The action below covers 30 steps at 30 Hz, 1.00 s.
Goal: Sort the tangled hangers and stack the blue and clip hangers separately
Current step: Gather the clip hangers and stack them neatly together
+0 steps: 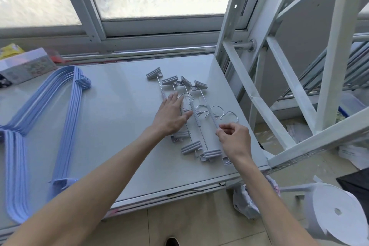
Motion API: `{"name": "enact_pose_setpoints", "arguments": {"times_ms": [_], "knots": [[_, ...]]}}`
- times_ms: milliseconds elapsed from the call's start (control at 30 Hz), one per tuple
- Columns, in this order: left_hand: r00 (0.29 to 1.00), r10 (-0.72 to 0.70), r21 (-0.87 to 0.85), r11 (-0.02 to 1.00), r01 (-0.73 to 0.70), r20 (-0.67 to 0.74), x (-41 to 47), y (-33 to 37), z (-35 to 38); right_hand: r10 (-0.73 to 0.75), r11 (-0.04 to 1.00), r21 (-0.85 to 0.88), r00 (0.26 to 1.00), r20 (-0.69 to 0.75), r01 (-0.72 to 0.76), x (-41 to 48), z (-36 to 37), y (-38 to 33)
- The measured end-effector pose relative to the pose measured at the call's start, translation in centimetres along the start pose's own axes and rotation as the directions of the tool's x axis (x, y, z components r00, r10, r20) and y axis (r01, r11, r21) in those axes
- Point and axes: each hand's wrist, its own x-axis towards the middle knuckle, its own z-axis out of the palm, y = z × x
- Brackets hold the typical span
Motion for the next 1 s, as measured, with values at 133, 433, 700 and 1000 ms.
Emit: {"name": "enact_pose_setpoints", "arguments": {"times_ms": [133,433,700,1000], "knots": [[1.000,0.022,-0.027,0.999,-0.022,0.013,-0.1,-0.1,0.0,-0.014,1.000,-0.023,1.000,-0.009,0.014,0.1,-0.2,0.2],[0.997,0.027,0.088,0.996,-0.034,0.076,-0.1,0.7,0.1,-0.070,0.997,-0.042,0.997,-0.022,0.069,0.0,-1.3,0.6],[0.999,-0.003,0.134,0.991,-0.004,0.054,0.5,0.8,0.4,-0.124,0.992,-0.023,0.990,-0.066,0.122,-0.6,-1.4,0.5],[1.000,-0.025,0.103,0.994,0.024,0.011,0.8,0.8,1.0,-0.151,0.988,-0.053,0.976,-0.154,0.145,-0.6,-1.1,0.5]]}}
